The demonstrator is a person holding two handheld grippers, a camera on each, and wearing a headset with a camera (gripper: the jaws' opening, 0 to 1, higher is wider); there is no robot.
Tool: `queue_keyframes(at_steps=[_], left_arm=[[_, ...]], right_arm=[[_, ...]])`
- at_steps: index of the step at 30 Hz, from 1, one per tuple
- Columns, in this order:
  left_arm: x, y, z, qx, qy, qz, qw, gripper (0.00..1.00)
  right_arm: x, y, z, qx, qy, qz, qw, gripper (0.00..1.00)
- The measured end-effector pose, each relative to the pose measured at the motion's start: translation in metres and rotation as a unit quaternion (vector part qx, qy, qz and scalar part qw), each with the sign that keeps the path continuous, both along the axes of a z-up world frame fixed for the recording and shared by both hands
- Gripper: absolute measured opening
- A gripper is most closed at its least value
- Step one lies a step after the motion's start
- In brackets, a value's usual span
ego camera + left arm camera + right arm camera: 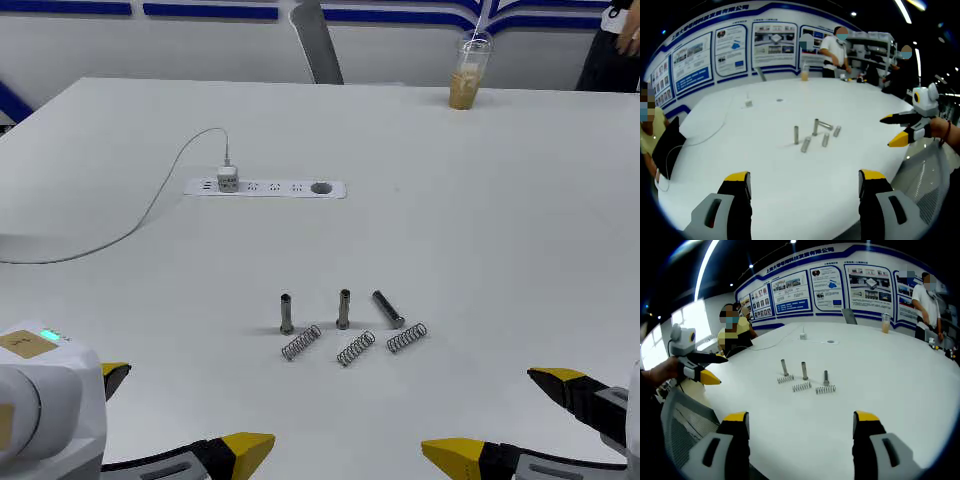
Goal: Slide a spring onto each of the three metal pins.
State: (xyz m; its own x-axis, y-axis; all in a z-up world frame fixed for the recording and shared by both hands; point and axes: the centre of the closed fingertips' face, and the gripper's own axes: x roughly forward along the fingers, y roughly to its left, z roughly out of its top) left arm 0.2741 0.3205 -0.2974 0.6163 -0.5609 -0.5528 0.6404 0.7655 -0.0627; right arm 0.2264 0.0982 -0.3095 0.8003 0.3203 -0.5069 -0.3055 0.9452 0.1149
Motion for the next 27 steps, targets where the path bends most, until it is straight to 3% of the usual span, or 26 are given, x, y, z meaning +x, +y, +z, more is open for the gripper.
queue_keyframes(at_steps=[27], left_arm=[[0.0031, -0.0039, 0.0013, -0.003, -0.003, -0.003, 1.0, 0.9]], right_arm=[[0.0008, -0.0038, -0.0019, 0.0, 0.006, -0.006, 1.0, 0.85]])
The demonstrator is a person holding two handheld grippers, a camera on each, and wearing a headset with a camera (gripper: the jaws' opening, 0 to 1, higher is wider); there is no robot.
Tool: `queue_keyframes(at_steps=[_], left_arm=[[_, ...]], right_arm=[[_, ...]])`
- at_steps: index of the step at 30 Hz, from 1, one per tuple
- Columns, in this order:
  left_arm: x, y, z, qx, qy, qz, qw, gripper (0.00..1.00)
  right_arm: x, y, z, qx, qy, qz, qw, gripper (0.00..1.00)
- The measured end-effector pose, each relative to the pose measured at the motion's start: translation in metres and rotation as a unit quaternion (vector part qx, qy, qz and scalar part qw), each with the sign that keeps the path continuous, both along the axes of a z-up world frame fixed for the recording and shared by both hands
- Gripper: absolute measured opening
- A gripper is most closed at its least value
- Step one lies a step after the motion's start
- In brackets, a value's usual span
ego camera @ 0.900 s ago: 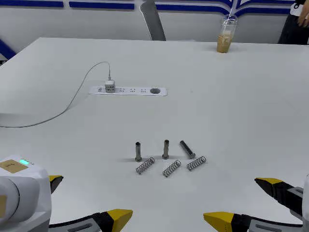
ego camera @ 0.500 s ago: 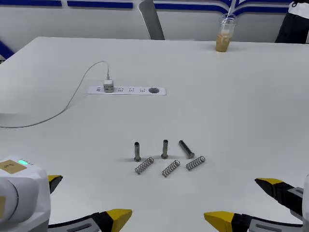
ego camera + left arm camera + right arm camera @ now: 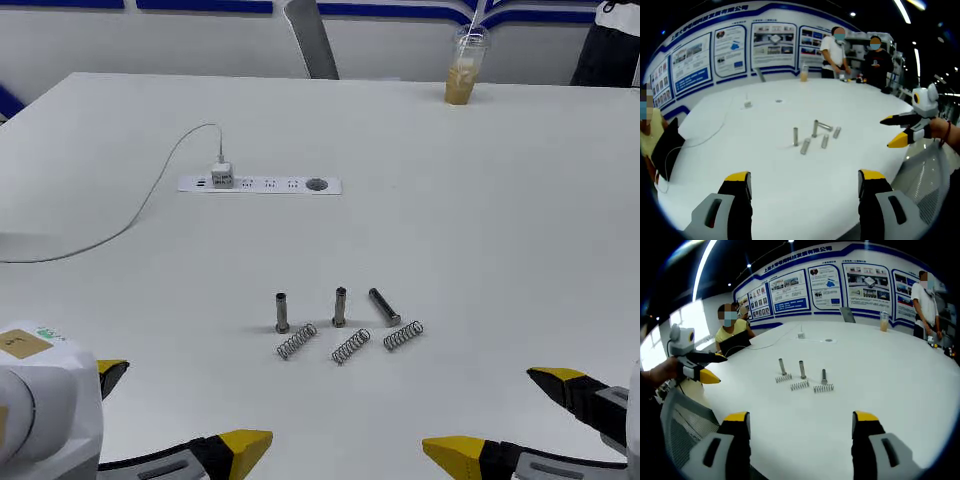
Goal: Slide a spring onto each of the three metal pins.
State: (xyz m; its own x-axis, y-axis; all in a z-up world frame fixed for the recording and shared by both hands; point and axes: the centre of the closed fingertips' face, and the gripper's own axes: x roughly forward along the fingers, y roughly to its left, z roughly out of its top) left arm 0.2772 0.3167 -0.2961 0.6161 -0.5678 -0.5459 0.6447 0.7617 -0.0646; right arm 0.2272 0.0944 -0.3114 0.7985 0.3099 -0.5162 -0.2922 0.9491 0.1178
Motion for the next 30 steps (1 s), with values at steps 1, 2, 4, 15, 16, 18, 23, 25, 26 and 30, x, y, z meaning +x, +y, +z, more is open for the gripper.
queue_keyframes(at_steps=[1, 2, 4, 15, 16, 18, 23, 25, 26, 30], left_arm=[[0.001, 0.0, 0.0, -0.002, -0.001, 0.001, 1.0, 0.9], [0.001, 0.0, 0.0, -0.003, -0.001, 0.001, 1.0, 0.9], [0.002, 0.0, 0.0, -0.005, 0.0, 0.002, 1.0, 0.9], [0.005, -0.003, -0.001, -0.011, -0.001, 0.004, 0.9999, 0.88], [0.005, -0.003, -0.001, -0.01, -0.001, 0.004, 0.9999, 0.88], [0.006, -0.003, -0.001, -0.008, -0.002, 0.004, 1.0, 0.88], [0.008, -0.004, -0.001, -0.011, -0.003, 0.005, 0.9999, 0.87], [0.008, -0.005, -0.002, -0.011, -0.004, 0.005, 0.9999, 0.87], [0.009, -0.005, -0.002, -0.012, -0.004, 0.005, 0.9999, 0.87], [0.009, -0.007, -0.002, -0.012, -0.005, 0.004, 0.9999, 0.86]], right_arm=[[0.001, 0.0, 0.0, -0.001, 0.0, 0.0, 1.0, 0.84], [0.002, 0.0, 0.0, 0.0, -0.001, 0.0, 1.0, 0.84], [0.004, 0.0, 0.0, 0.0, 0.0, 0.0, 1.0, 0.84], [0.024, 0.001, 0.002, -0.009, -0.007, 0.01, 0.9999, 0.81], [0.027, 0.001, 0.003, -0.01, -0.008, 0.01, 0.9999, 0.8], [0.032, 0.0, 0.004, -0.01, -0.011, 0.011, 0.9998, 0.79], [0.046, 0.0, 0.006, -0.011, -0.015, 0.011, 0.9998, 0.74], [0.051, -0.001, 0.006, -0.011, -0.016, 0.01, 0.9998, 0.72], [0.055, -0.001, 0.006, -0.011, -0.016, 0.011, 0.9997, 0.72], [0.066, -0.002, 0.006, -0.012, -0.02, 0.011, 0.9997, 0.68]])
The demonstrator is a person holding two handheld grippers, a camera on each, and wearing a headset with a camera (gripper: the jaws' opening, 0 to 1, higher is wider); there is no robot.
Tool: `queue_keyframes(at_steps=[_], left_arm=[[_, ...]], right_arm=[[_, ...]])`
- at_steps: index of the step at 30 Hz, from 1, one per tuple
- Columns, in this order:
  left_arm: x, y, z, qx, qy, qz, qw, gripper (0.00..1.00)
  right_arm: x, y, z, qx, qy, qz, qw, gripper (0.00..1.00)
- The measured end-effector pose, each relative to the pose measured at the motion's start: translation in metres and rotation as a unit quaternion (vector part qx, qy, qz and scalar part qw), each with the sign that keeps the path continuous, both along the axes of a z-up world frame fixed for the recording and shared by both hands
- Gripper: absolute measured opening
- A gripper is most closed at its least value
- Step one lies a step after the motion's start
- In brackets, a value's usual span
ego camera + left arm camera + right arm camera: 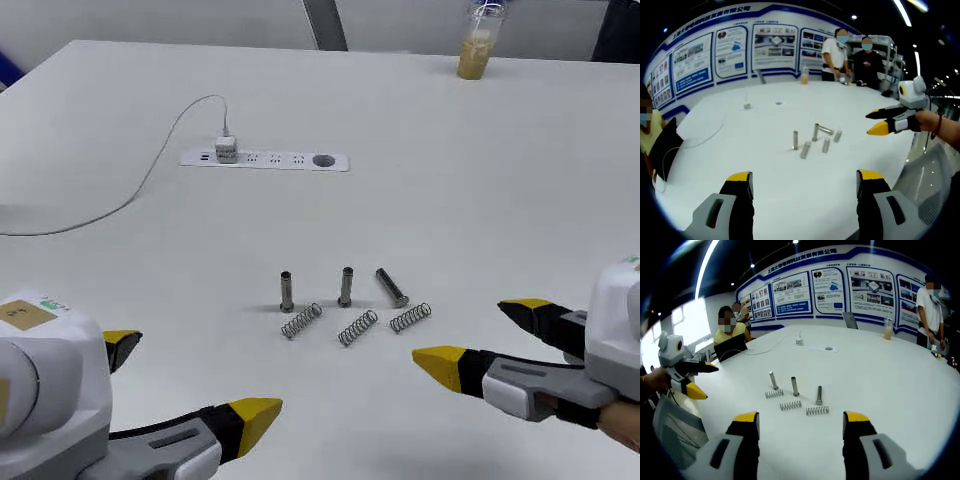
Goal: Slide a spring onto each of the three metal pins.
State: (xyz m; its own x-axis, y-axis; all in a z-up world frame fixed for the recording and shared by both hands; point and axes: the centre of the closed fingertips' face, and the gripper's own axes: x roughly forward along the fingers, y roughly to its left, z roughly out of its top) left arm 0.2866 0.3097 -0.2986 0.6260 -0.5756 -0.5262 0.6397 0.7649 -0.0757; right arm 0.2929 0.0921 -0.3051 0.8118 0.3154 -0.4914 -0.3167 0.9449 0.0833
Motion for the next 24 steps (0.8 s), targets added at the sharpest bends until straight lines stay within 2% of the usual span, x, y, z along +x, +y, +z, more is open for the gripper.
queue_keyframes(at_steps=[12, 24], left_arm=[[0.005, -0.004, 0.0, -0.005, -0.004, 0.0, 1.0, 0.85], [0.01, -0.006, -0.006, -0.018, 0.0, 0.005, 0.9998, 0.82]], right_arm=[[0.035, 0.0, -0.001, -0.002, -0.009, -0.002, 1.0, 0.57], [0.07, 0.002, -0.019, -0.012, 0.003, 0.01, 0.9999, 0.46]])
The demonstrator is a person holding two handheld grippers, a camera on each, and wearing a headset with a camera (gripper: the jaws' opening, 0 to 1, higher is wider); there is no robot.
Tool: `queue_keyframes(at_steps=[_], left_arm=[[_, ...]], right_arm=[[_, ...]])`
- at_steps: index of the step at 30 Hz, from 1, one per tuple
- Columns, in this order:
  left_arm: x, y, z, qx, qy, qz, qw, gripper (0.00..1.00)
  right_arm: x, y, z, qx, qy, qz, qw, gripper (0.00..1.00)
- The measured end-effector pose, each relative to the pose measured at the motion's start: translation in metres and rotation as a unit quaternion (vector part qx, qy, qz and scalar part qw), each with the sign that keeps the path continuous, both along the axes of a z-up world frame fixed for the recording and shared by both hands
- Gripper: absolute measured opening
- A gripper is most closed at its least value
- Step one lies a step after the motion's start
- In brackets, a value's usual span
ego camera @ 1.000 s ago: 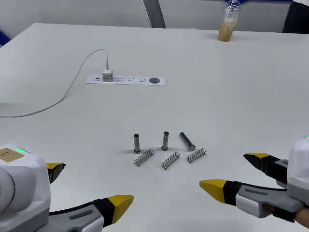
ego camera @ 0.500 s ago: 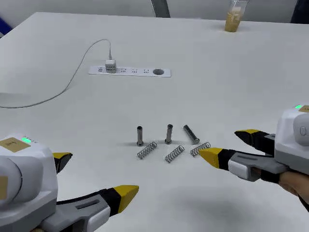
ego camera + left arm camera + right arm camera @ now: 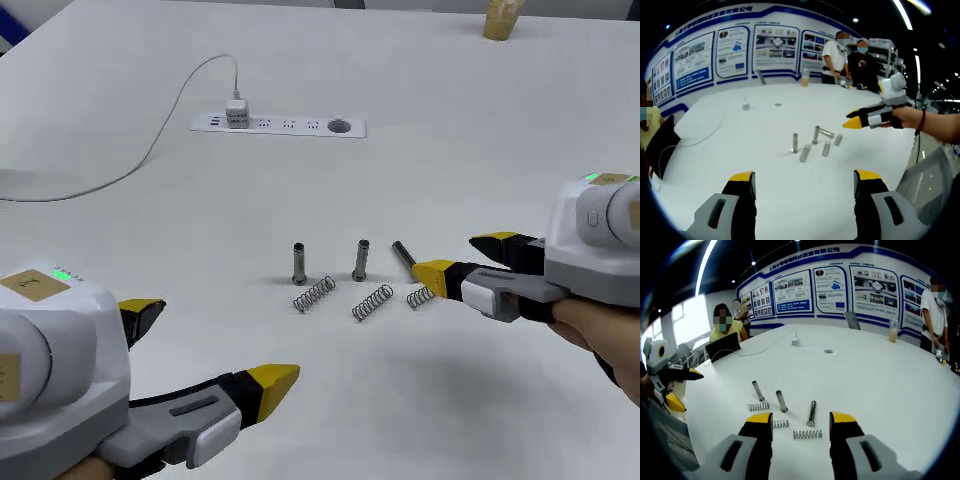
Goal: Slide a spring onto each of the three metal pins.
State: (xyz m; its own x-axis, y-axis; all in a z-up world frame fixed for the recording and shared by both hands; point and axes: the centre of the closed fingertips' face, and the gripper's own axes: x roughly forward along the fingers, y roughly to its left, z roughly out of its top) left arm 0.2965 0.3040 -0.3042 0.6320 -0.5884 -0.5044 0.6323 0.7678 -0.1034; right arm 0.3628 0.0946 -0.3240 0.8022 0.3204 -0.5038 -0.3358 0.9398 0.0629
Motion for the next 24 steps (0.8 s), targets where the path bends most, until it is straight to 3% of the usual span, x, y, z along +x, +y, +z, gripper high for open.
queue_keyframes(at_steps=[9, 14, 24], left_arm=[[0.003, 0.002, -0.004, 0.001, 0.003, 0.001, 1.0, 0.81], [0.004, 0.001, -0.008, 0.002, 0.002, 0.0, 1.0, 0.8], [0.005, -0.005, -0.013, 0.009, 0.001, -0.012, 0.9999, 0.79]], right_arm=[[0.028, 0.005, -0.016, -0.011, 0.008, 0.009, 0.9999, 0.38], [0.041, 0.007, -0.025, -0.005, 0.015, 0.004, 0.9999, 0.34], [0.058, 0.005, -0.051, -0.015, 0.033, -0.002, 0.9993, 0.27]])
